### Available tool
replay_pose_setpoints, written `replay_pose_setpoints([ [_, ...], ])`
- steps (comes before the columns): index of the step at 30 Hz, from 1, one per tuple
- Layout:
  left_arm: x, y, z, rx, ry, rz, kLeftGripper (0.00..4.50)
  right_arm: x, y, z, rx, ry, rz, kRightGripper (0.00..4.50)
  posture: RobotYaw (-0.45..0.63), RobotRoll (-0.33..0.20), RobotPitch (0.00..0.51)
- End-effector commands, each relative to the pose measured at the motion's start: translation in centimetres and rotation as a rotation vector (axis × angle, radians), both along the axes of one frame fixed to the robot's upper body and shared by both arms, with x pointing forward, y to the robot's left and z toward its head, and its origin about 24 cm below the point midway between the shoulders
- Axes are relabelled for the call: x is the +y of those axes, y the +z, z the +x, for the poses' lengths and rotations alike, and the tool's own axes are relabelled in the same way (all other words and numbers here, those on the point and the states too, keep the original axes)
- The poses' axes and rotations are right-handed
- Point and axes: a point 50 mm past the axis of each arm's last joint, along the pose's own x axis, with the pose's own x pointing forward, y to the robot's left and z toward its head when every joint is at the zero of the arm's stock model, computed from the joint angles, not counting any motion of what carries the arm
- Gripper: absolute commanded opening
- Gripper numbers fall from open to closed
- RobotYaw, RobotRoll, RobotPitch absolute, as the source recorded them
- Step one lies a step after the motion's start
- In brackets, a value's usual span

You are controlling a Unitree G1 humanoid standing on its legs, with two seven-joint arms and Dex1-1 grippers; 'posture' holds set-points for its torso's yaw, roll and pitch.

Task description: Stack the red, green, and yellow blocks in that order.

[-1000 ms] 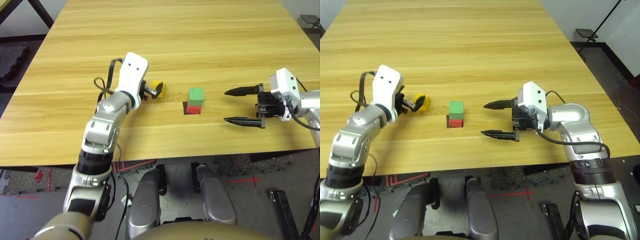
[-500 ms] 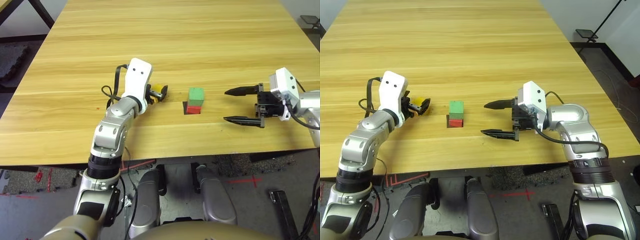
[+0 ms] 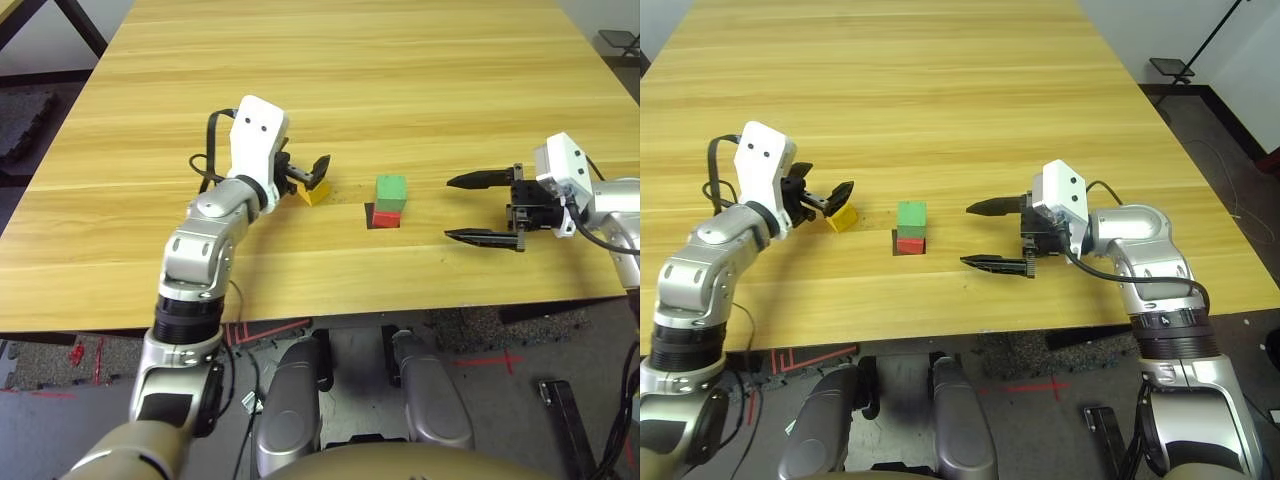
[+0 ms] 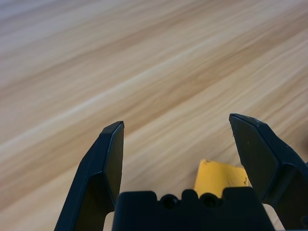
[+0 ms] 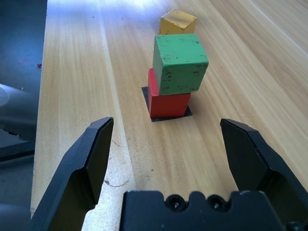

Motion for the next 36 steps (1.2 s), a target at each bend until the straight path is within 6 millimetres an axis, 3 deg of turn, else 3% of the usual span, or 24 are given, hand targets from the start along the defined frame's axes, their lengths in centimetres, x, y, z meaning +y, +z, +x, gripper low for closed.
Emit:
replay_pose_setpoints([
  [1,0.1,-0.6,0.1,-0.05,-0.117,0.049,4.46,0.4,-0.4,0.0,0.008,0.025,-0.014,4.5,0.21,0.051,0.222],
  [10,-0.2,-2.3,-0.6,0.01,-0.324,0.04,4.46,0.1,-0.5,-0.1,0.012,0.019,-0.019,4.5,0.2,0.045,0.228],
  [21,1.2,-4.9,0.2,0.072,-0.27,0.107,4.46,0.0,-0.4,-0.3,0.016,0.017,-0.02,4.5,0.19,0.037,0.236],
  [36,-0.1,-6.8,-0.3,0.131,-0.309,0.087,4.46,0.1,-0.6,-0.3,0.011,0.017,-0.02,4.5,0.19,0.037,0.24],
])
